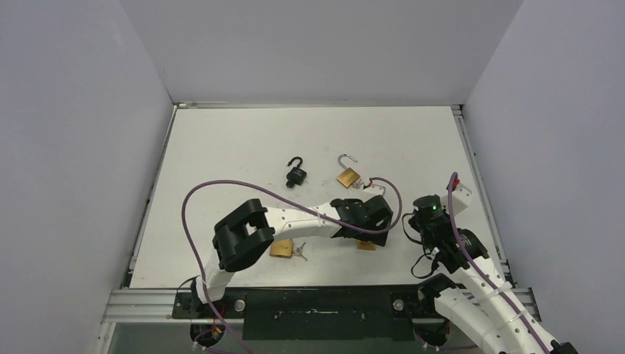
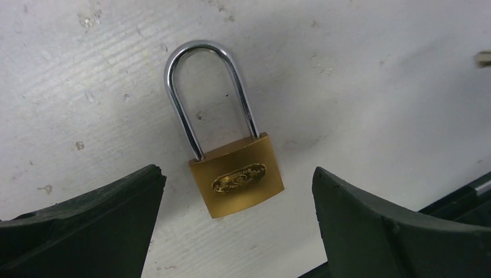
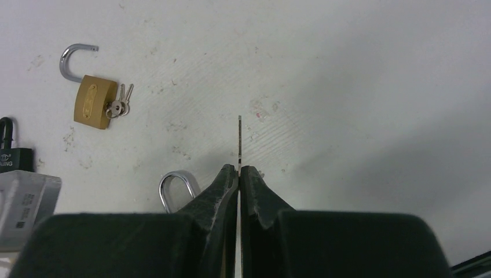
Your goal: Unlock with the key
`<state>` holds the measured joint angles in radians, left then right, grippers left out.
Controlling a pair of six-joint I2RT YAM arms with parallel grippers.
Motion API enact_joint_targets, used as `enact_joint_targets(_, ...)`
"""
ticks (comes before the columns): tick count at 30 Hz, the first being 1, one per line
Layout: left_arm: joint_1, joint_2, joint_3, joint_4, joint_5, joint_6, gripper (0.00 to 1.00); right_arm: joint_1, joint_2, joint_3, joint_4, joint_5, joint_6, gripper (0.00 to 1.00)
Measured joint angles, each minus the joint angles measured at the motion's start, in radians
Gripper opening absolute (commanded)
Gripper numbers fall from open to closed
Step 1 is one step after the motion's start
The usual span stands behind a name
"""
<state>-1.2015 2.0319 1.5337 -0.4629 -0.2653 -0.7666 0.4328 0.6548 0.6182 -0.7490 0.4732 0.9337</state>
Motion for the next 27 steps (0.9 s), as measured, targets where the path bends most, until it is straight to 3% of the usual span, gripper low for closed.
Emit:
enact_joint_targets(4, -0.012, 0.056, 0.007, -0.046, 0.003, -0.046, 0.97, -0.002, -0.003, -0.012, -0.018, 0.003, 0.015, 0.00)
enact_joint_targets(7, -0.023, 0.075, 0.031, -0.080, -0.018, -0.083, 0.92, -0.002, -0.003, -0.013, -0.022, 0.002, 0.021, 0.00)
enact_joint_targets(17, -0.040, 0.138, 0.121, -0.177, -0.092, -0.157, 0.49, -0.002, -0.039, -0.025, -0.022, 0.002, 0.026, 0.00)
enact_joint_targets(23, -0.036, 0.136, 0.117, -0.208, -0.135, -0.189, 0.43, -0.002, -0.046, -0.025, -0.021, -0.003, 0.025, 0.00)
enact_joint_targets(27, 0.000, 0.046, -0.028, -0.159, -0.145, -0.197, 0.43, -0.002, -0.061, -0.039, -0.002, -0.012, 0.025, 0.00)
